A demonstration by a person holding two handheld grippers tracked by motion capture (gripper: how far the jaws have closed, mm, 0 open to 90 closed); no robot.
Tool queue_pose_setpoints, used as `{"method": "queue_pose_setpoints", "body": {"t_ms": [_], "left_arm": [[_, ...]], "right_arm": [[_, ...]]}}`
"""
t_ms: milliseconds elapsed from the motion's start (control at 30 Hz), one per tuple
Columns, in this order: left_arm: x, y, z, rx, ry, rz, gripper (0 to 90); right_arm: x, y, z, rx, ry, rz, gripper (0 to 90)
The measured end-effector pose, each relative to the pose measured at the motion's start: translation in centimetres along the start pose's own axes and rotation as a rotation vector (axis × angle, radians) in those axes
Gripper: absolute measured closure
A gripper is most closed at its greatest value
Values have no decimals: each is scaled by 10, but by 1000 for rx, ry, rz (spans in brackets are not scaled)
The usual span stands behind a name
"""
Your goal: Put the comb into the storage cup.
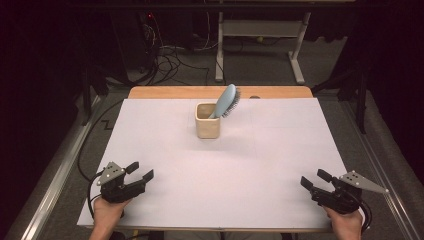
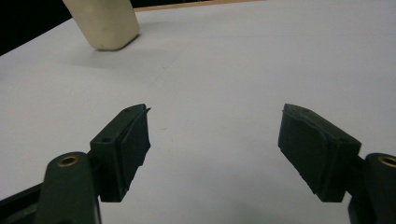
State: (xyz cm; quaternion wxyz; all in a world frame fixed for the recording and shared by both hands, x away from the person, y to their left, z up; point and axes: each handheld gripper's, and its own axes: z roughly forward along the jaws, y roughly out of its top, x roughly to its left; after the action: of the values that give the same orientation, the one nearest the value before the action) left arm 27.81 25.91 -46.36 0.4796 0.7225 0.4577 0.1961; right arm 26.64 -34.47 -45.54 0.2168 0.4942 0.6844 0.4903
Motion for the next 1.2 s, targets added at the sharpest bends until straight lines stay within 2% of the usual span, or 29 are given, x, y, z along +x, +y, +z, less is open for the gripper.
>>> {"method": "queue_pose_setpoints", "body": {"t_ms": [667, 1200], "left_arm": [[1, 0, 0, 0, 0, -3, 332], [1, 0, 0, 3, -1, -5, 332]], "right_arm": [[-8, -7, -3, -5, -41, 27, 257], [-11, -10, -4, 2, -57, 20, 256]]}}
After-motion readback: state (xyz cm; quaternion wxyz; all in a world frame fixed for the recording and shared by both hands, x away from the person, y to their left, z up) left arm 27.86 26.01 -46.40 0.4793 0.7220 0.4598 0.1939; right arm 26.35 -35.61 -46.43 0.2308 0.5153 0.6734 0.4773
